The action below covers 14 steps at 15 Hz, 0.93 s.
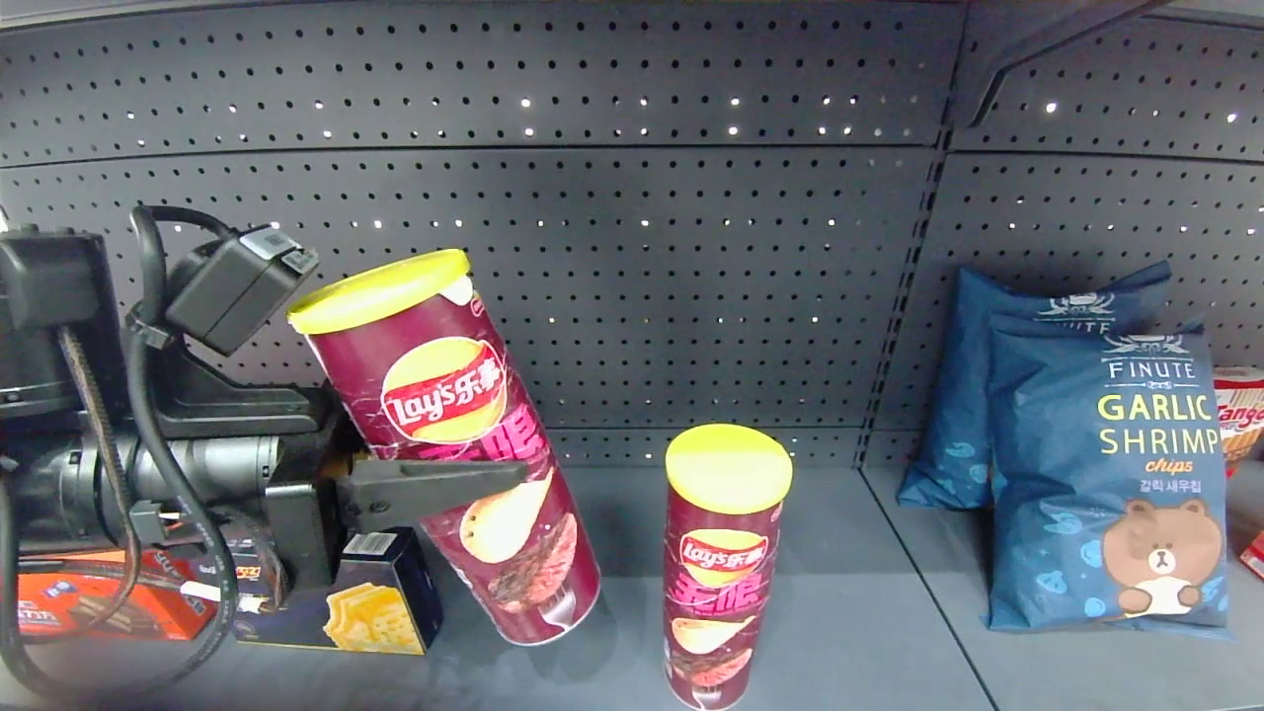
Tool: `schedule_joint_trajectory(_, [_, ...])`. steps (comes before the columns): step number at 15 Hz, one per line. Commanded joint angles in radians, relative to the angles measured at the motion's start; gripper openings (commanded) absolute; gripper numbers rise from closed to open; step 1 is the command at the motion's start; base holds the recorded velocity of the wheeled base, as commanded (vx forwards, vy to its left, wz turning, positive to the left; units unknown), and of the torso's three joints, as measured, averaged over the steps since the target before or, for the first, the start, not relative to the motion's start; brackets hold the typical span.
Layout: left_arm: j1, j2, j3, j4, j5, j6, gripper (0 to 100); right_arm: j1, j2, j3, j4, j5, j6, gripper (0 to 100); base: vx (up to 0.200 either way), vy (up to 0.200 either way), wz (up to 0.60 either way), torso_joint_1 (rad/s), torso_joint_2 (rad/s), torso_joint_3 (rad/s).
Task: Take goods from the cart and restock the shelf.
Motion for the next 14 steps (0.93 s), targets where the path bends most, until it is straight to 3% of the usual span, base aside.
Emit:
schedule_joint_trajectory(1, [0.009,0.012,-0.019,0.002,-0.003,0.000,0,-0.079,-0.137,-0.003,0.064,-0.001,-0.002,100,0.000,0.000,0.00,0.000,0.00,0.000])
schedule_joint_trajectory(4, [0.018,0.010,-0.008,0.014,0.003,0.002,0,-0.111,-0.189,-0.023,0.182,-0.001,-0.005,100,0.000,0.000,0.00,0.000,0.00,0.000])
schedule_joint_trajectory(9, [0.027,0.078,-0.019,0.006,0.014,0.011,0,-0.161,-0.224,0.008,0.182,0.005,-0.008,100,0.000,0.000,0.00,0.000,0.00,0.000])
schedule_joint_trajectory(14, [0.010,0.157,-0.074,0.002,0.012,0.048,0,-0.194,-0.289,0.015,0.199,-0.003,-0.008,100,0.000,0.000,0.00,0.000,0.00,0.000])
